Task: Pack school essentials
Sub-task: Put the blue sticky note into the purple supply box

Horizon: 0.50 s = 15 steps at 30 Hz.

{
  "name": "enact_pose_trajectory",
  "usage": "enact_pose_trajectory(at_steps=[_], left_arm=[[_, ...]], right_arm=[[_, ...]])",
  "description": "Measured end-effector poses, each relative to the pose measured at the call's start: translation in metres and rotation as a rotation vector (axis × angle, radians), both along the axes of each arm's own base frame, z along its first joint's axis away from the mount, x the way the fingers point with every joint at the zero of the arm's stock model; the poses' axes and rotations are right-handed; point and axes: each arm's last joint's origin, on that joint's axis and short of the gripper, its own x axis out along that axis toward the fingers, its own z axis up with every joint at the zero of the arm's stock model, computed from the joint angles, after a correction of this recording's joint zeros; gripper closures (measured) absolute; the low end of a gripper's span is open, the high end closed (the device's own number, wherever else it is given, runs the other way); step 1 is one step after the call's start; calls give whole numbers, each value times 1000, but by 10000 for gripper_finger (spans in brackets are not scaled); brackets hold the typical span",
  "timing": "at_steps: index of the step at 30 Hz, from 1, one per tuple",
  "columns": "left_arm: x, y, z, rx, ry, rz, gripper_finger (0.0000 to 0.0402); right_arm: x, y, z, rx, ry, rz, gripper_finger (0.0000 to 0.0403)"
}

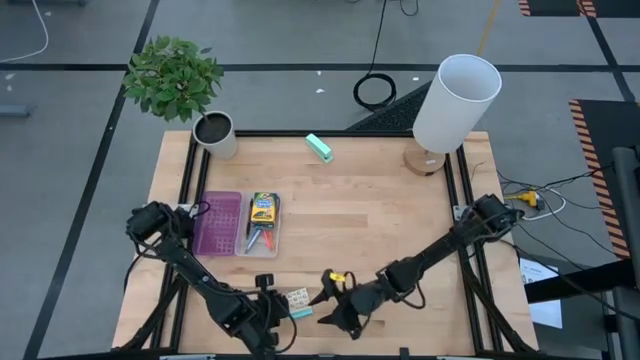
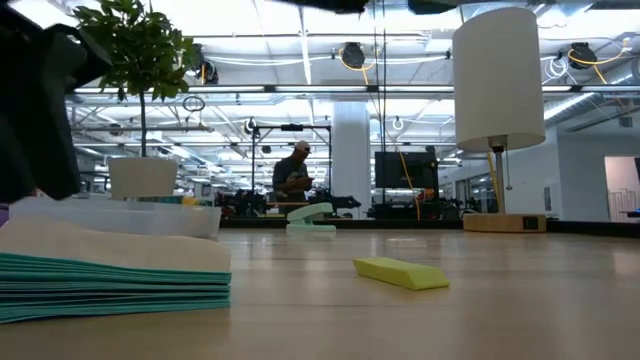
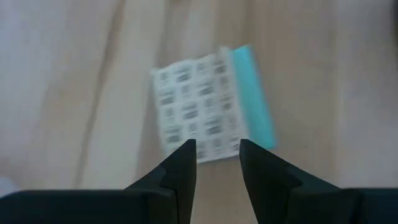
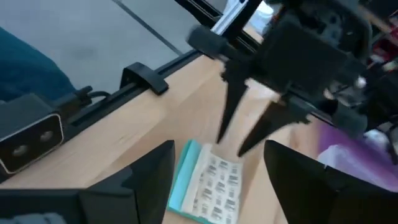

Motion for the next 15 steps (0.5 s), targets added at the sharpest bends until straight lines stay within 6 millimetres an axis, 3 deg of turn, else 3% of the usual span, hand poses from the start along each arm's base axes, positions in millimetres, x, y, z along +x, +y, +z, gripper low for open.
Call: enact_pose_trajectory(at_steps=[4, 8, 15], left_arm=[[-1, -10, 2, -14, -46, -80, 275], [-9, -18, 3, 97, -86, -192, 262], [-19, -23, 1, 240, -116, -299, 177]], right_arm=[[6, -13, -3, 81, 75, 10, 176], [8, -21, -7, 122, 139, 1, 182], [5, -23, -13, 163, 161, -26, 186]])
